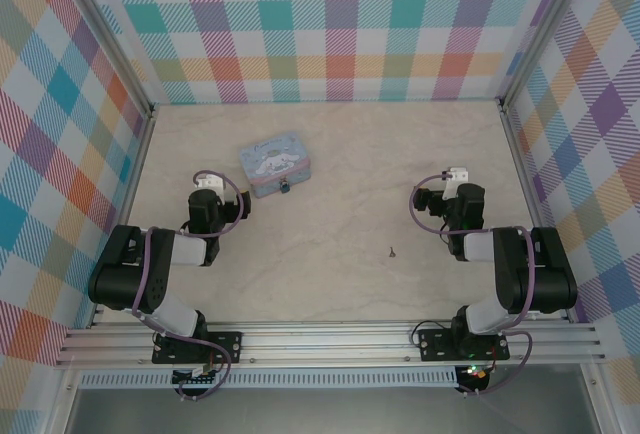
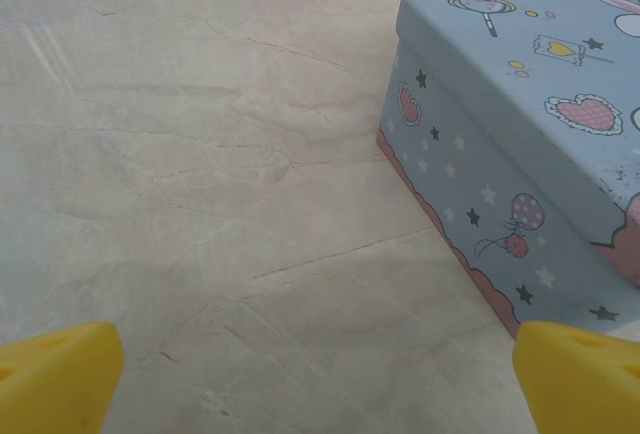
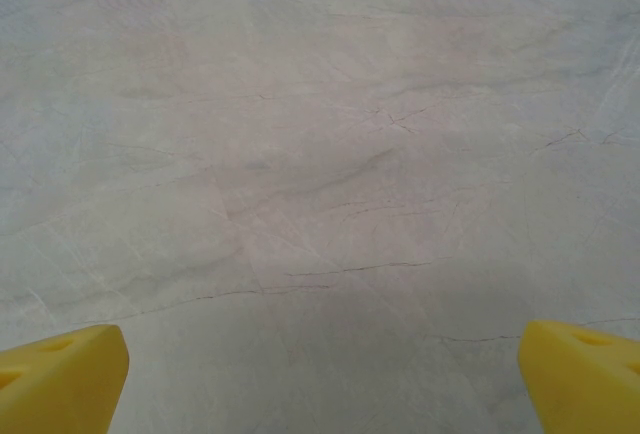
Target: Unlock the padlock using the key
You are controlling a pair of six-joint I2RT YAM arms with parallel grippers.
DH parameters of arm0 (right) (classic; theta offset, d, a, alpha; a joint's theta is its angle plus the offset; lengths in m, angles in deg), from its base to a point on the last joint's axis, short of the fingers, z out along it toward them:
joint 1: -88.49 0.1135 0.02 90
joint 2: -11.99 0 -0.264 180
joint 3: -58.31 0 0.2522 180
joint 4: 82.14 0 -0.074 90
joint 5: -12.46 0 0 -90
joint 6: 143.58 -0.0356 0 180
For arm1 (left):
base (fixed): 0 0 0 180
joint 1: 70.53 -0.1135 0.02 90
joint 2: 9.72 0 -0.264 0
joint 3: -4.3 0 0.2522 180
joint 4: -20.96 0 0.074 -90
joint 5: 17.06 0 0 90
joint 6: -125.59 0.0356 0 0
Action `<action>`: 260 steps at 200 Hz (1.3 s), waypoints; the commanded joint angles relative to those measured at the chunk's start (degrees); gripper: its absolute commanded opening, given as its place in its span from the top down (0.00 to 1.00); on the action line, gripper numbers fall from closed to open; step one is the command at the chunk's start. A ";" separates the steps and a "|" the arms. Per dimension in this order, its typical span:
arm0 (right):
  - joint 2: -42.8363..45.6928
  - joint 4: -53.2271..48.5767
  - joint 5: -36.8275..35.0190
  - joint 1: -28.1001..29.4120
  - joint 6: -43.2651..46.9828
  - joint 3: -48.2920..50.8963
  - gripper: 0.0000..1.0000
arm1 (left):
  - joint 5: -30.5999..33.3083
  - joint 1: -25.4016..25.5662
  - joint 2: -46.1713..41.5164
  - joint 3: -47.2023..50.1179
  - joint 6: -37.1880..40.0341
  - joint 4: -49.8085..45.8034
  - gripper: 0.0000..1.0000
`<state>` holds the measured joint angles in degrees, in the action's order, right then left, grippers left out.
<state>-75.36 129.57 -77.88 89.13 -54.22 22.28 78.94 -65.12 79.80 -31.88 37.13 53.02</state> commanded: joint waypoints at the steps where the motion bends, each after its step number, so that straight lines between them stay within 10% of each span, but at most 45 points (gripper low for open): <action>1: -0.64 2.49 1.13 -0.47 -0.15 -1.08 0.00 | -1.43 -1.62 0.31 -1.45 0.23 1.24 0.00; 74: 15.00 -32.27 6.73 -0.30 -6.12 -10.10 0.00 | -7.87 -0.59 -22.38 -8.72 -10.71 -24.37 0.00; 139: 23.94 -70.50 9.10 8.63 -21.48 -20.18 0.12 | -7.16 16.86 -29.39 -10.63 -25.92 -32.41 0.00; 185: 17.80 -77.64 1.81 23.15 -29.28 -19.34 0.24 | -3.78 28.09 -23.46 -9.62 -31.65 -23.96 0.00; 260: 6.42 -76.21 -3.44 30.38 -34.72 -19.75 0.43 | -5.33 33.91 -12.69 -12.90 -34.98 -17.56 0.00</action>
<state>-68.37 54.14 -78.45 118.77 -86.13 3.14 73.84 -32.40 66.25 -42.39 4.13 30.77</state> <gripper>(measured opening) 0.590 0.998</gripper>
